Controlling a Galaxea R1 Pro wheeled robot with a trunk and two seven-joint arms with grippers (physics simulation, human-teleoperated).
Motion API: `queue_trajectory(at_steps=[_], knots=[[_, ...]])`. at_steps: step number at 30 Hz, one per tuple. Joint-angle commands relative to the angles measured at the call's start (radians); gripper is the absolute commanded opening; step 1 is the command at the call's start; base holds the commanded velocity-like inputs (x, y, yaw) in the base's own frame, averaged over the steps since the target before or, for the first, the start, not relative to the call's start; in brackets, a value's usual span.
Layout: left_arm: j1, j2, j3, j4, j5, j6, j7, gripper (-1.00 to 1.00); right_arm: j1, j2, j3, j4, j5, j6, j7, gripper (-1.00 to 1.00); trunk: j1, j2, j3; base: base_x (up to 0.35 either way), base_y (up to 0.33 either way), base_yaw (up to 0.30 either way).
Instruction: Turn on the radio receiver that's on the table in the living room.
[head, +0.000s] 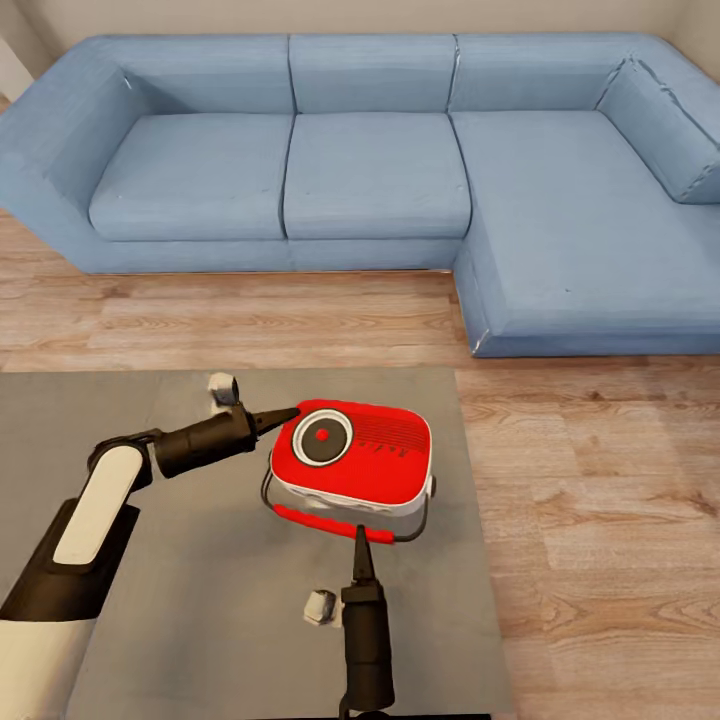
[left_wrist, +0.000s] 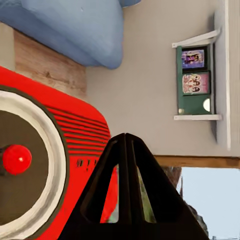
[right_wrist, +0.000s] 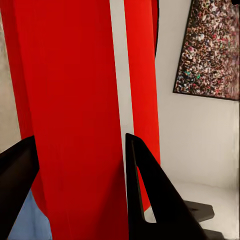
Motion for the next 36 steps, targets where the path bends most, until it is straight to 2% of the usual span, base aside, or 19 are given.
queue_trajectory(at_steps=[1, 5, 10, 13, 14, 15, 19, 21, 25, 29, 36], knots=[[-0.008, -0.01, -0.015, 0.001, 0.001, 0.002, 0.031, -1.0, 0.0, 0.001, 0.0, -0.002, 0.011, 0.007, -0.007, -1.0, 0.0, 0.0, 0.0, 0.0, 0.0, 0.0], [-0.024, -0.032, -0.045, 0.003, 0.023, 0.002, 0.1, -1.0, 0.0, 0.002, 0.0, -0.004, 0.01, 0.007, -0.02, -1.0, 0.0, 0.0, 0.0, 0.0, 0.0, 0.0], [-0.034, -0.04, -0.054, 0.005, 0.068, 0.002, 0.202, -1.0, 0.0, 0.003, 0.0, -0.005, 0.009, 0.007, -0.024, -1.0, 0.0, 0.0, 0.0, 0.0, 0.0, 0.0], [-0.04, -0.041, -0.056, 0.006, 0.187, 0.002, 0.339, -1.0, 0.0, 0.004, 0.0, -0.006, 0.009, 0.007, -0.025, -1.0, 0.0, 0.0, 0.0, 0.0, 0.0, 0.0], [-0.042, -0.041, -0.056, 0.006, 0.215, 0.002, 0.379, -1.0, 0.0, 0.004, 0.0, -0.006, 0.009, 0.007, -0.025, -1.0, 0.0, 0.0, 0.0, 0.0, 0.0, 0.0], [-0.045, -0.041, -0.056, 0.006, 0.272, 0.002, 0.458, -1.0, 0.0, 0.004, 0.0, -0.006, 0.009, 0.007, -0.025, -1.0, 0.0, 0.0, 0.0, 0.0, 0.0, 0.0], [-0.05, -0.045, -0.057, 0.005, 0.369, -0.001, 0.578, -1.0, 0.0, 0.004, 0.0, -0.005, 0.009, 0.006, -0.025, -1.0, 0.0, 0.0, 0.0, 0.0, 0.0, 0.0], [-0.055, -0.055, -0.057, 0.005, 0.38, -0.002, 0.608, -1.0, 0.0, 0.004, 0.0, -0.005, 0.009, 0.006, -0.025, -1.0, 0.0, 0.0, 0.0, 0.0, 0.0, 0.0], [-0.062, -0.113, -0.057, 0.005, 0.392, -0.002, 0.737, -1.0, 0.0, 0.004, 0.0, -0.006, 0.009, 0.008, -0.025, -1.0, 0.0, 0.0, 0.0, 0.0, 0.0, 0.0], [-0.07, -0.129, -0.057, 0.005, 0.406, -0.002, 0.771, -1.0, 0.0, 0.004, -0.001, -0.006, 0.009, 0.008, -0.025, -1.0, 0.0, 0.0, 0.0, 0.0, 0.0, 0.0], [-0.076, -0.139, -0.056, 0.005, 0.444, -0.006, 0.846, -1.0, 0.0, 0.002, -0.003, -0.024, 0.009, 0.01, -0.025, -1.0, 0.0, 0.0, 0.0, 0.0, 0.0, 0.0]])
